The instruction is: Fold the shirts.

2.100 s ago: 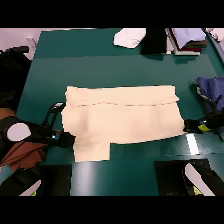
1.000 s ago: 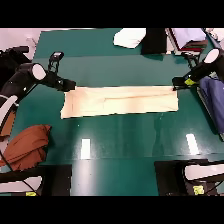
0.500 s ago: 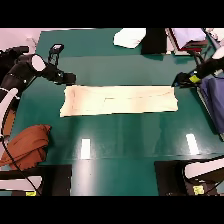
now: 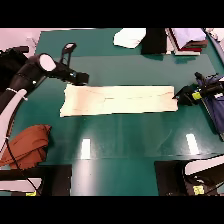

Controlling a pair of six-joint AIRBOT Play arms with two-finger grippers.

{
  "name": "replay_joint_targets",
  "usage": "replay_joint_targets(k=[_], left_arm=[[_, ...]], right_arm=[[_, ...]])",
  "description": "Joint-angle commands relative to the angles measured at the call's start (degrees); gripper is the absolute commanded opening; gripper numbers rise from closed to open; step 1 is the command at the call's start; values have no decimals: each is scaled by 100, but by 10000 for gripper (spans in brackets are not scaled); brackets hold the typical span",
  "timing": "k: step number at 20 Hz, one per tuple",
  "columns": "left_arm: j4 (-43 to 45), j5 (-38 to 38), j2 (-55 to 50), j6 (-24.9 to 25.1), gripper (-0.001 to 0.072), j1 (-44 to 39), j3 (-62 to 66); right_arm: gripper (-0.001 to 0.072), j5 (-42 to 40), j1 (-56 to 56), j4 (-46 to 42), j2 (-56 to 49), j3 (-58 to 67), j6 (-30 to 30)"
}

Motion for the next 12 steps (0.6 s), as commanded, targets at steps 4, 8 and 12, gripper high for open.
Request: replay_joint_targets(k=[4,8,12], left_arm=[[-210,898,-671,-225,22,-844,144],[-426,879,-1462,-210,22,-1095,678],[-874,824,-2068,-188,22,-1178,1056]], right_arm=[[19,-507,828,494,66,70,-372],[18,-249,1261,498,835,1139,-264],[18,-79,1996,496,1333,2232,74]])
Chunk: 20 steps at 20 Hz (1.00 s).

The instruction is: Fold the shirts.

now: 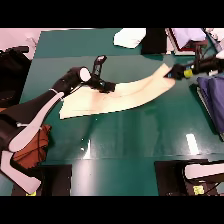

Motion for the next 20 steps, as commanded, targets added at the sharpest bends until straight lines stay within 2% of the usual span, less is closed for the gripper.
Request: replay_joint_targets(k=[1,3,8,11,13,16,19,20], left_arm=[[-470,20,-474,98,23,-107,247],[-542,-28,-529,302,22,-125,245],[-531,-35,-533,317,23,-122,247],[-431,-286,-356,341,23,109,256],[-103,-409,70,339,23,492,260],[595,-769,1075,339,23,1346,260],[1248,-1005,2197,341,23,2249,260],[1379,-1029,2511,343,23,2492,258]], right_arm=[[18,83,673,22,372,946,378],[18,127,1034,17,363,1368,505],[18,101,1753,22,363,1891,737],[18,-120,2223,26,352,2000,774],[18,-389,2573,72,280,2011,774],[19,-887,3311,767,-153,2011,682],[21,-2044,4308,1333,-887,2028,197],[83,-2382,4623,1381,-1191,2188,61]])
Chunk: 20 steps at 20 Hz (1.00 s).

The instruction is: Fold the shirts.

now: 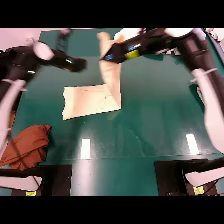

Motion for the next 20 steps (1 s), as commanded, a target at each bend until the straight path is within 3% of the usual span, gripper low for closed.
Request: replay_joint_targets(k=[1,3,5,8,12,13,14,15,19,20], left_arm=[[697,-234,1158,0,23,938,0],[708,-249,1543,2,23,1257,0],[710,-293,1681,2,23,1331,0],[680,-426,1665,4,23,1150,-37],[682,-184,1606,7,23,662,-111],[680,-122,1574,4,23,549,-111],[680,-79,1528,4,23,450,-111],[680,-44,1467,4,23,358,-111],[577,-50,1266,7,23,243,-111],[562,-44,1250,7,23,243,-111]], right_arm=[[241,-1128,1084,459,-973,481,-455],[357,-922,1368,407,-1554,1196,-457],[360,-793,1246,407,-1611,1178,-439],[359,-328,507,179,-1093,131,-415],[361,361,-800,-1545,-409,-1447,369],[442,409,-1121,-1668,-337,-1832,514],[595,433,-1405,-1578,-339,-2155,614],[618,422,-1606,-1386,-374,-2411,715],[607,179,-1698,-514,-787,-2841,708],[571,105,-1572,-411,-946,-2796,708]])
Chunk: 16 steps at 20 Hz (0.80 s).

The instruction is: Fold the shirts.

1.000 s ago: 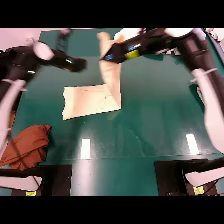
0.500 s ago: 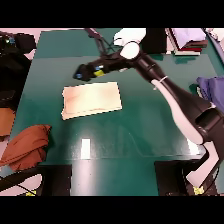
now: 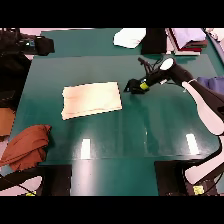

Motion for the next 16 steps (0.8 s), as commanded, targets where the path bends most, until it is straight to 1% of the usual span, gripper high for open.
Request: replay_joint_targets(k=[1,5,6,8,9,10,11,13,16], left_arm=[[-66,42,-107,2,23,-87,0],[-72,37,-111,2,24,-87,0],[-74,31,-111,0,24,-87,0],[-120,-26,-111,-2,24,-87,0],[-192,-48,-111,0,23,-87,0],[-225,-66,-111,0,23,-87,0],[-229,-83,-111,-2,23,-87,0],[-247,-125,-111,-4,22,-120,0],[-195,-114,-111,15,22,-531,0]], right_arm=[[572,-151,114,470,-409,-151,98],[571,-546,831,962,-1119,686,103],[545,-699,1001,1126,-1322,942,103],[395,-1008,1274,1403,-1683,1443,101],[253,-1134,1379,1388,-1792,1668,98],[42,-1172,1438,1300,-1875,1910,85],[20,-1172,1456,1176,-1908,2131,85],[19,-970,1329,680,-1829,2570,129],[18,-568,710,-328,-1237,2844,184]])
